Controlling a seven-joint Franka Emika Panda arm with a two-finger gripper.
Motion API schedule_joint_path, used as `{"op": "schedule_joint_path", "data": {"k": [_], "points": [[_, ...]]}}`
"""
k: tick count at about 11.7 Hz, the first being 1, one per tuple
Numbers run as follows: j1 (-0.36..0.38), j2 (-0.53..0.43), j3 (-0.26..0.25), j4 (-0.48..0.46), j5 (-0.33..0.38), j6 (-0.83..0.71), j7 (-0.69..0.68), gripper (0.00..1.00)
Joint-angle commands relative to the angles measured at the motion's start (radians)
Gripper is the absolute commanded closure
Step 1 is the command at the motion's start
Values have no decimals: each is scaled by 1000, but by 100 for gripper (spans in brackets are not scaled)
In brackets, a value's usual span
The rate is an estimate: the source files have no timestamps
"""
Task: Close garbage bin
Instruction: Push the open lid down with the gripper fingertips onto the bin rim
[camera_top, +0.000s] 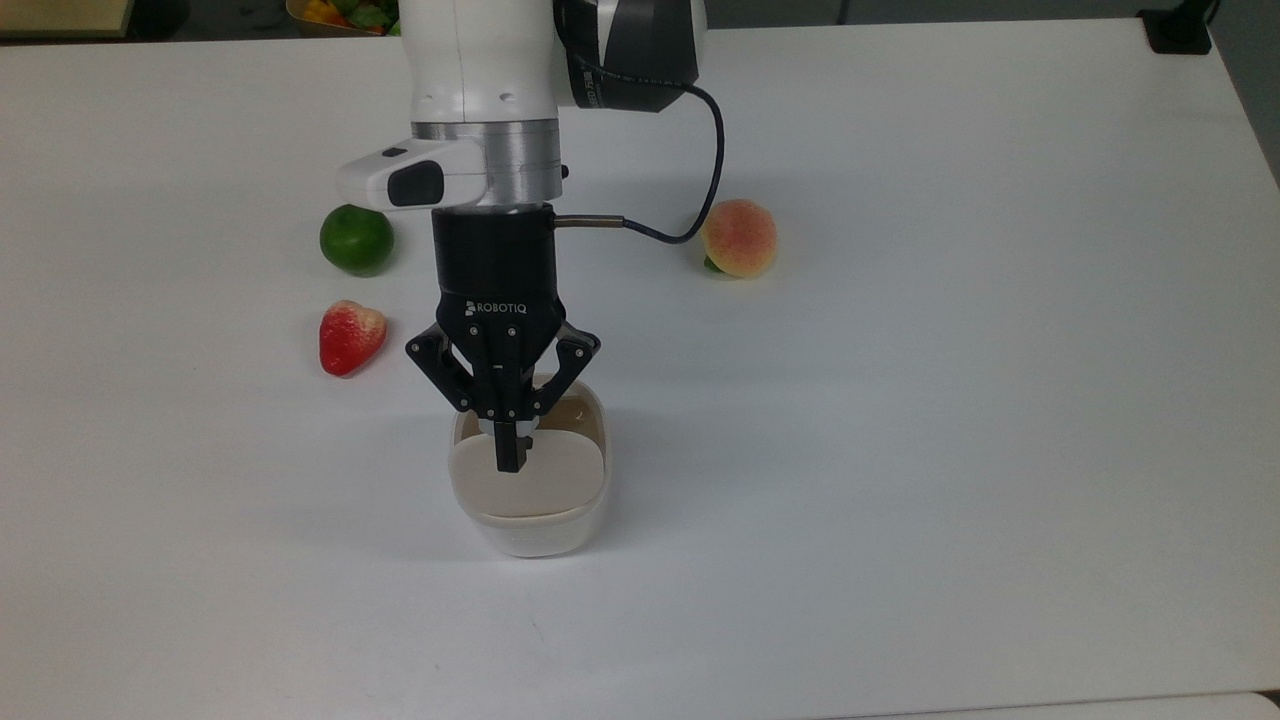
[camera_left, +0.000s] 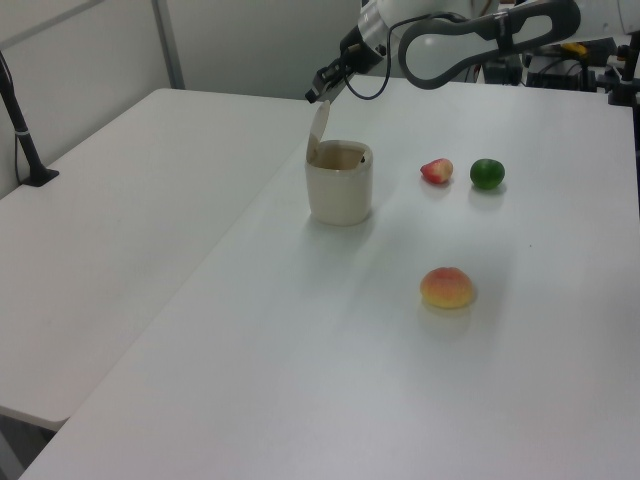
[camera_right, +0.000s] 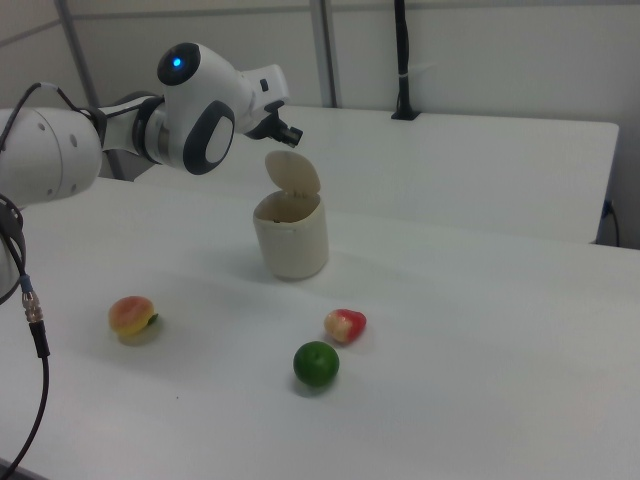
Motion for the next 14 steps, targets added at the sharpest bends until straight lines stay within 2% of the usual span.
{"op": "schedule_joint_path", "data": {"k": [1,9,14], "points": [[5,-28,-7,-50,-5,-8,11,100],[-20,-93,-7,-73,-8,-270,-37,100],[-20,-91,-7,-111,-8,-338,-80,100]]}}
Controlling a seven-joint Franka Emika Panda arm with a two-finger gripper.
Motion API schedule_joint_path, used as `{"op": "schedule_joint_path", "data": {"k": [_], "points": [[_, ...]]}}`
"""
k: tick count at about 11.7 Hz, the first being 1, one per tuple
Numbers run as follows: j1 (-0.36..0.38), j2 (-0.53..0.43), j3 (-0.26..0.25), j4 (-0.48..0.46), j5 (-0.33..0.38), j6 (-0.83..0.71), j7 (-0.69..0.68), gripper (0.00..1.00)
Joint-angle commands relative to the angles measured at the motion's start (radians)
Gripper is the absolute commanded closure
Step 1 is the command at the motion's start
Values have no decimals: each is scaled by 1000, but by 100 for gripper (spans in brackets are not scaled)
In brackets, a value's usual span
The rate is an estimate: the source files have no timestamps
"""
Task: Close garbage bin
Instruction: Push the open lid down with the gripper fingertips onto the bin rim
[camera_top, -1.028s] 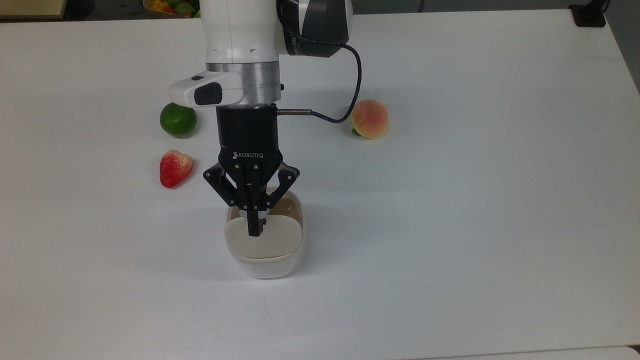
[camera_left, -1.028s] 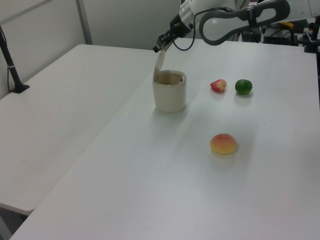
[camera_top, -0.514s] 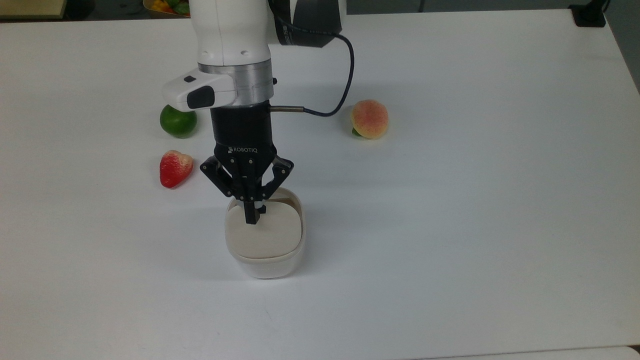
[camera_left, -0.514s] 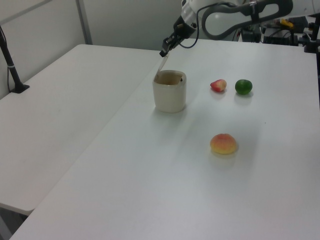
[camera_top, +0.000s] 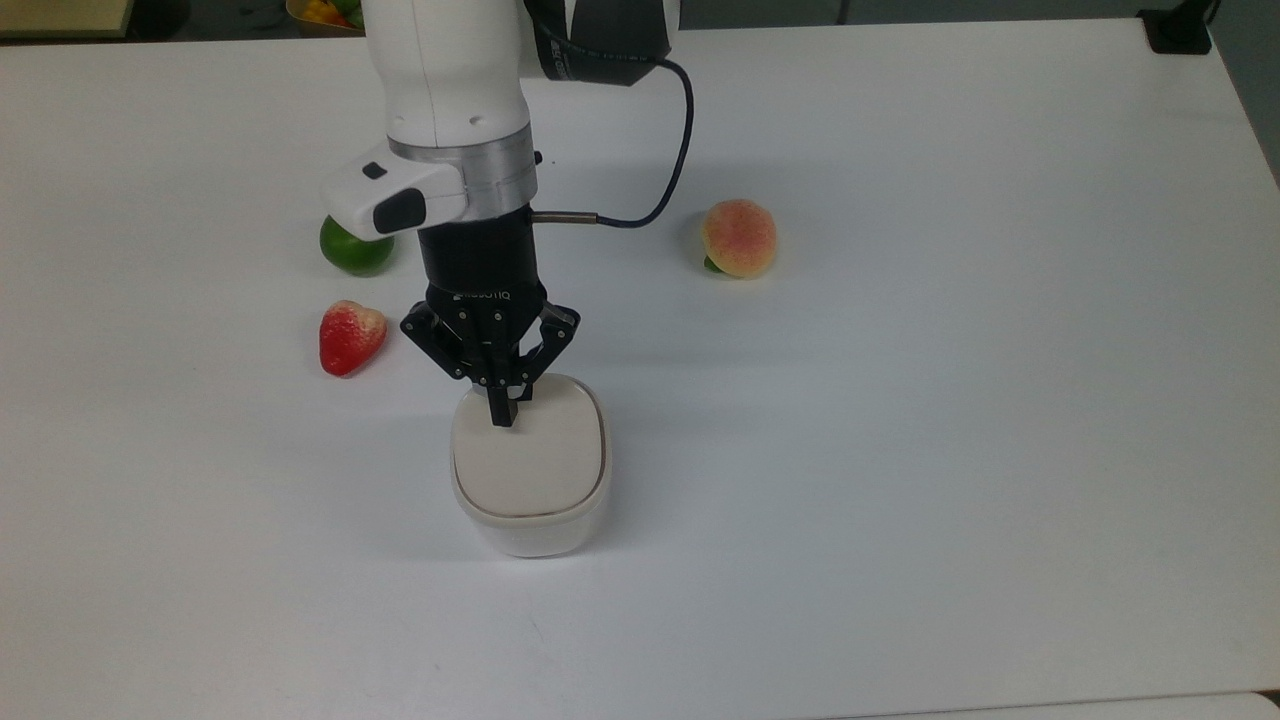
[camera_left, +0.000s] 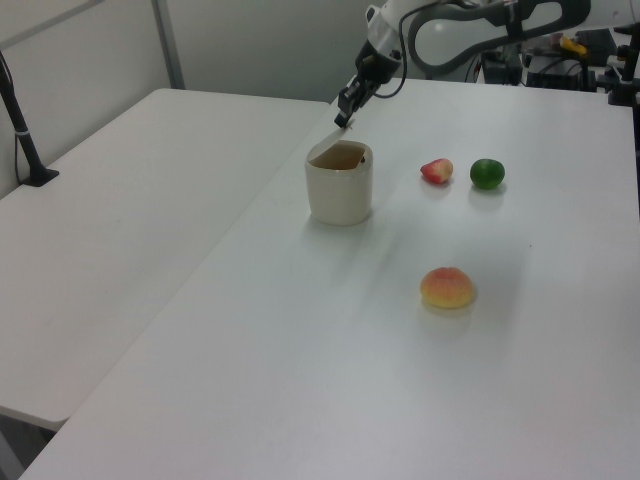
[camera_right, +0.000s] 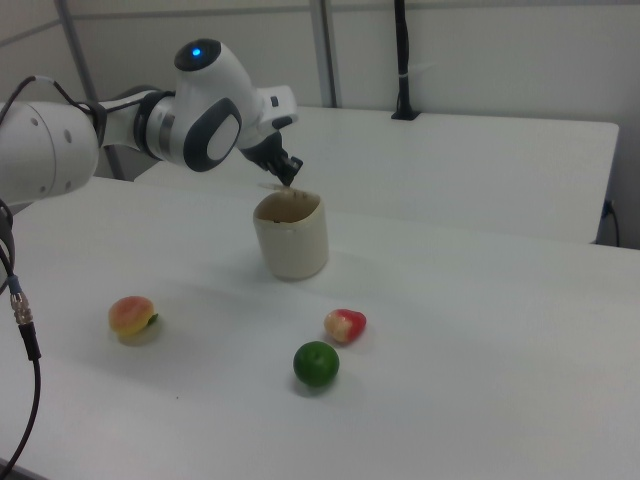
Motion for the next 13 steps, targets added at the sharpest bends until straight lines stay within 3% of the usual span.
{"op": "schedule_joint_path", "data": {"k": [1,13], "points": [[6,-40,-5,-60,-6,-90,-57,100],[0,-24,5,-72,-14,-126,-80,100]]}}
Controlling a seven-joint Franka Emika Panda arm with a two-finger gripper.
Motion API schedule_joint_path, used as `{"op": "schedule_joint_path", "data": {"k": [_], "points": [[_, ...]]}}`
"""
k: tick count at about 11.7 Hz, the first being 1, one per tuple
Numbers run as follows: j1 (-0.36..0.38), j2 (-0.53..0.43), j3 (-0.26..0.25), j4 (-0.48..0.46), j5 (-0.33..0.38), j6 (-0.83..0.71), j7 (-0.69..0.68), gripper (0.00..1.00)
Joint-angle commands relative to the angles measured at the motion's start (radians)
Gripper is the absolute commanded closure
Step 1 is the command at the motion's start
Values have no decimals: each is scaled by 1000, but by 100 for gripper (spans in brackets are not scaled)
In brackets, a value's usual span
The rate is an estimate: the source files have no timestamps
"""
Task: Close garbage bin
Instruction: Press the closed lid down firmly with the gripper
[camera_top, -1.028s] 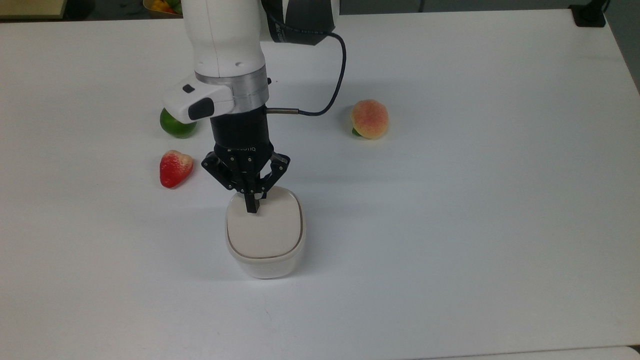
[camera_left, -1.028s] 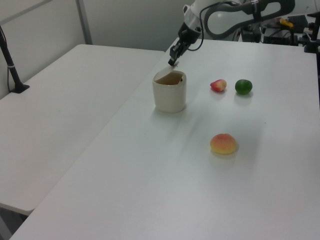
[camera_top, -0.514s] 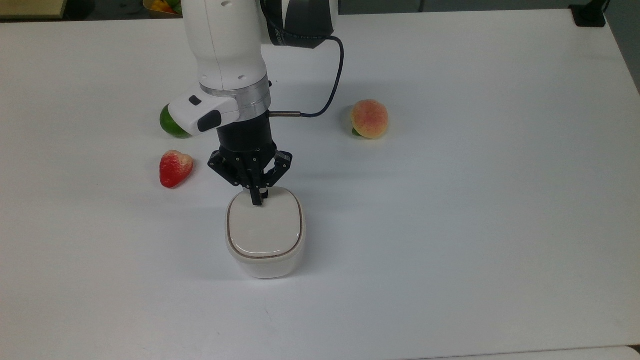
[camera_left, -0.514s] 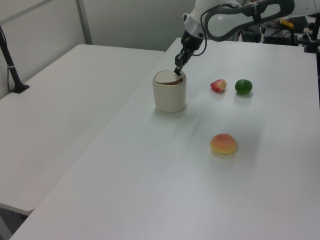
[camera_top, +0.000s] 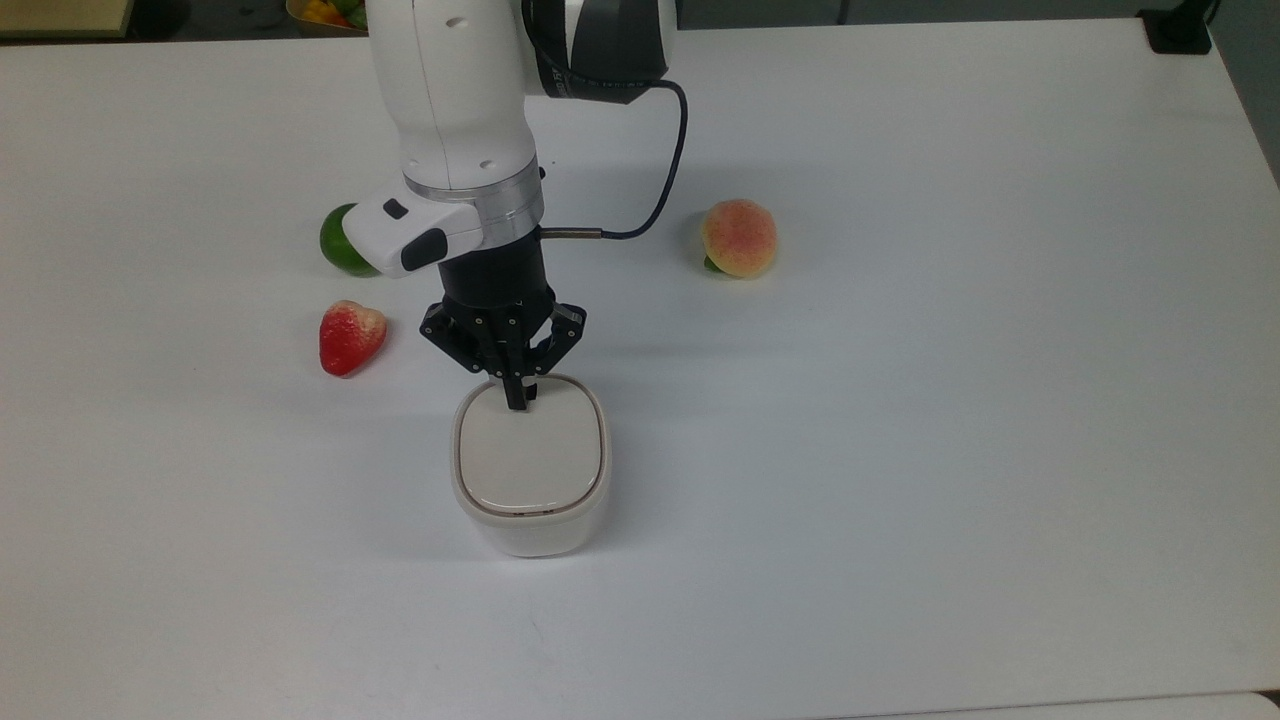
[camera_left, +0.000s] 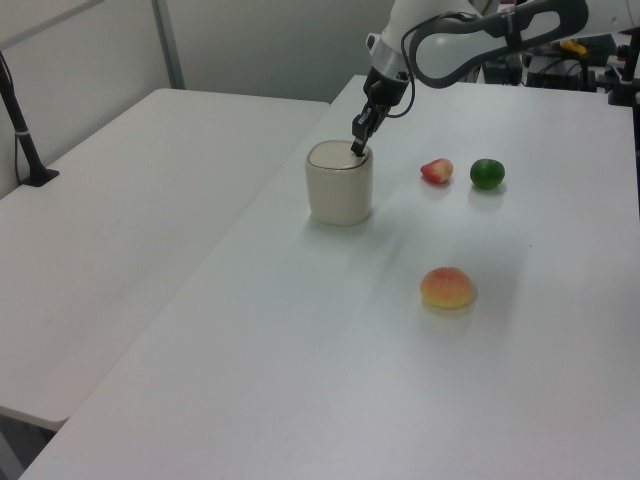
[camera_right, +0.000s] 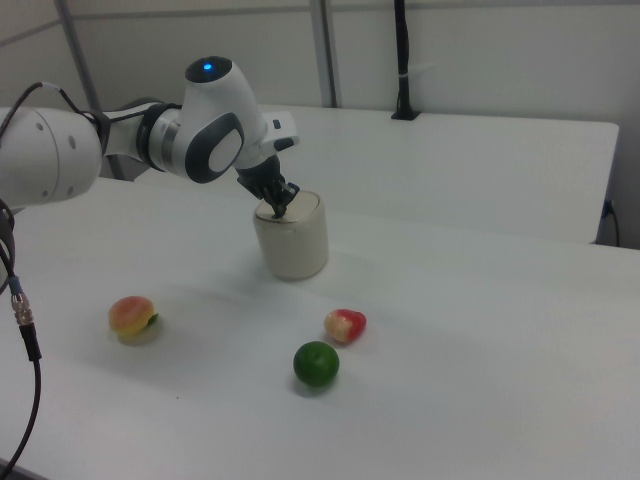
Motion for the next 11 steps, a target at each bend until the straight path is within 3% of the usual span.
{"op": "schedule_joint_path", "data": {"k": [1,11], "points": [[1,-24,7,-31,-21,-20,-21,100],[-2,-21,24,-62,-72,-11,-22,100]]}}
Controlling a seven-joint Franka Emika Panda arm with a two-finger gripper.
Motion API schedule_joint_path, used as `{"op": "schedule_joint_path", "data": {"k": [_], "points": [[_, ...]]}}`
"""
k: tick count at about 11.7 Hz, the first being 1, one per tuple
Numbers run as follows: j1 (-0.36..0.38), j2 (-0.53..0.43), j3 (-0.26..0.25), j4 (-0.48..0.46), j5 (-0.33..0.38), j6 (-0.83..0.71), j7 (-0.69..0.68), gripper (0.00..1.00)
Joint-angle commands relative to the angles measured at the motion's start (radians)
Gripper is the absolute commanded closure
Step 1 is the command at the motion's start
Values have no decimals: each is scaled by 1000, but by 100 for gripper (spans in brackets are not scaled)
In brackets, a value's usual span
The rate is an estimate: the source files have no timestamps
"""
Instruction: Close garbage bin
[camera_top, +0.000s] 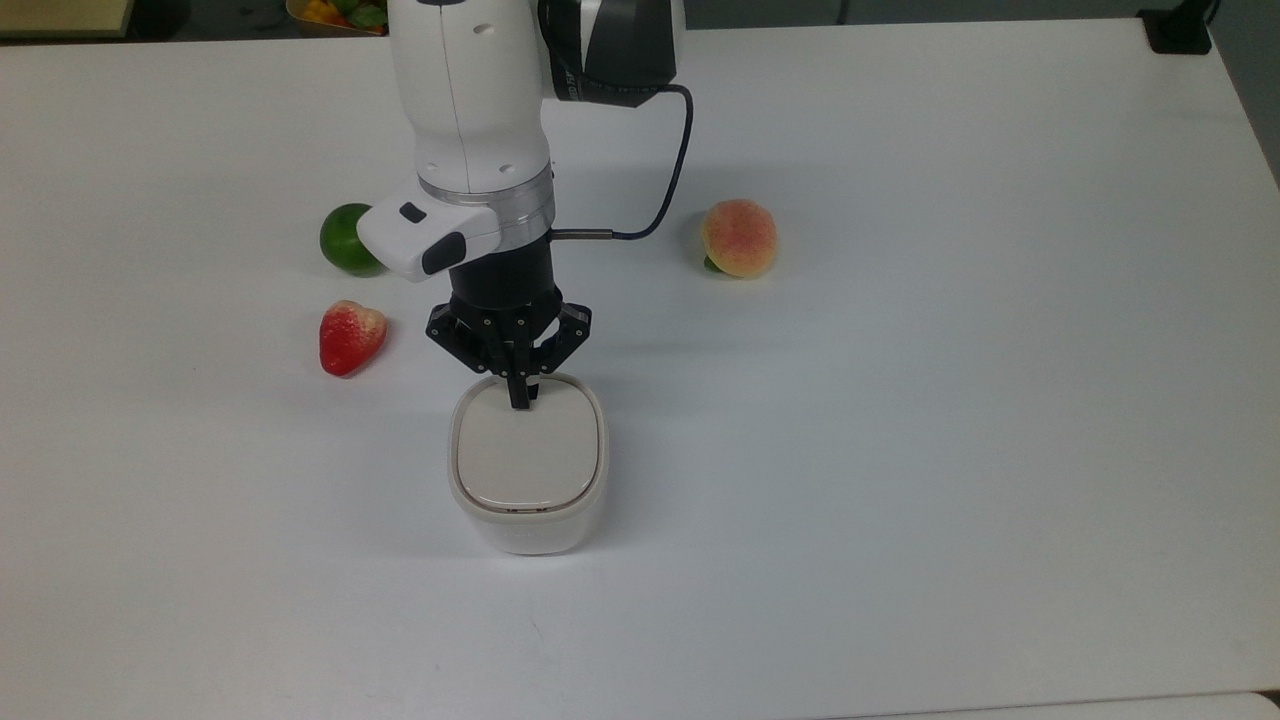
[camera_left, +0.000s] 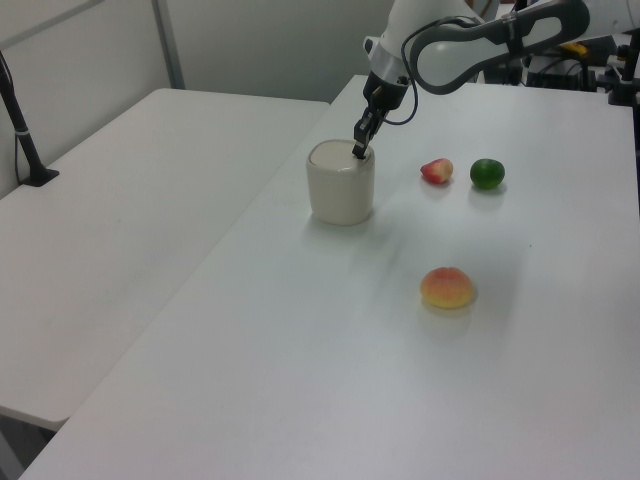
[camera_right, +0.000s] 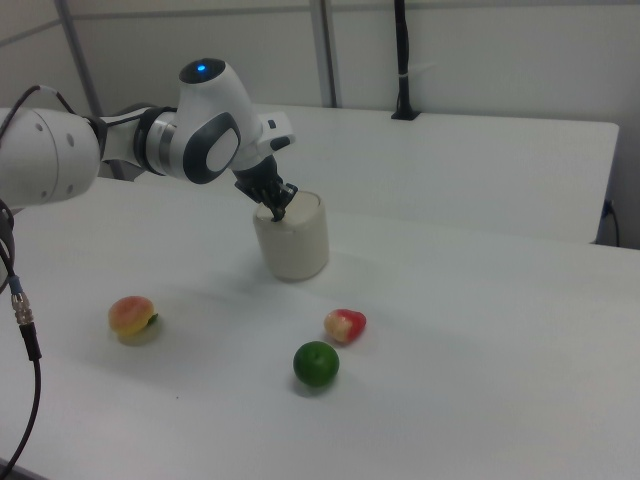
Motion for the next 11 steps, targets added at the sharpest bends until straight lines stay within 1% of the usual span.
{"op": "schedule_joint_path", "data": {"k": [1,3,5,6,7,8,9,10,11], "points": [[-8,-25,13,-50,-9,-11,-8,100],[-17,-53,13,-47,-6,-22,-5,100],[-19,-100,13,-53,1,-41,0,100],[-28,-129,13,-51,6,-93,0,94],[-38,-163,14,-51,9,-147,0,78],[-45,-206,14,-53,11,-210,0,48],[-51,-235,14,-54,12,-260,0,32],[-63,-264,14,-53,12,-311,2,18],[-68,-307,14,-53,14,-377,3,0]]}}
